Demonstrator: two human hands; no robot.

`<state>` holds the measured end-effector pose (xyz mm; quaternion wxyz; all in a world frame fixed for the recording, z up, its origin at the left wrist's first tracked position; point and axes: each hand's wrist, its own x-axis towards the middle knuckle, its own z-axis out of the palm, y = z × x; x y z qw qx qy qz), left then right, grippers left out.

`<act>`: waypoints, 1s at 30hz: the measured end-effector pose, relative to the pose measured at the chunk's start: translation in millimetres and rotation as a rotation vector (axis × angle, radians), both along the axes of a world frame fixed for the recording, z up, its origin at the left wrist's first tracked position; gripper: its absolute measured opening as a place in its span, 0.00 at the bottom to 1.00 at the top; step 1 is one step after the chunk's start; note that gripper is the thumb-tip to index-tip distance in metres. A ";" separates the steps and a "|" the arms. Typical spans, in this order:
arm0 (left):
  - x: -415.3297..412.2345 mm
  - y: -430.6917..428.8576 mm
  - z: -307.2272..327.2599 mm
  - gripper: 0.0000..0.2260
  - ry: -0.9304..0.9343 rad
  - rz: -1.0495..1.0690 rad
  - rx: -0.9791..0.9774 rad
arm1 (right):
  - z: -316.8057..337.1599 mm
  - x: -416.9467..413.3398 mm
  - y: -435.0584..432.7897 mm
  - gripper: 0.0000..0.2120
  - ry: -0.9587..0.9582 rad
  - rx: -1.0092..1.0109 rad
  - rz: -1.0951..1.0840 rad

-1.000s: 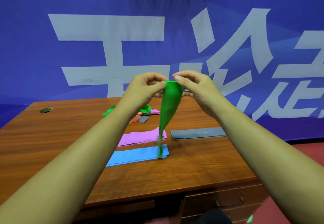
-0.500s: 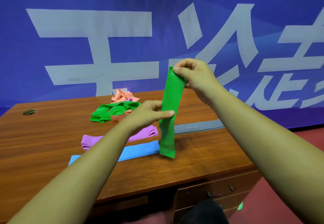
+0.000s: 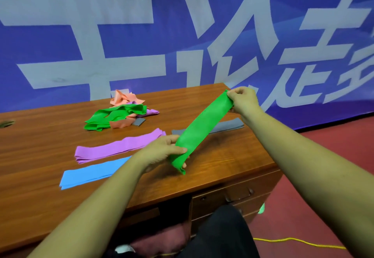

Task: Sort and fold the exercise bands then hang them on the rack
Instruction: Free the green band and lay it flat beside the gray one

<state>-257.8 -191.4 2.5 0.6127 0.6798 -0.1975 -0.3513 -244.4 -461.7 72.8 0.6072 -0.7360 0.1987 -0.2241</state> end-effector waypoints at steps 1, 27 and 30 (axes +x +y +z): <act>1.3 -1.7 -3.6 0.10 -0.032 0.038 0.052 | -12.9 -2.4 -8.7 0.05 0.031 0.005 -0.013; 38.0 -62.9 -67.0 0.05 -0.903 0.227 0.792 | -151.0 -16.3 -110.4 0.07 0.359 -0.628 -0.272; 35.1 -63.1 -73.1 0.06 -0.963 0.233 0.819 | -161.1 -18.0 -110.1 0.08 0.420 -0.847 -0.304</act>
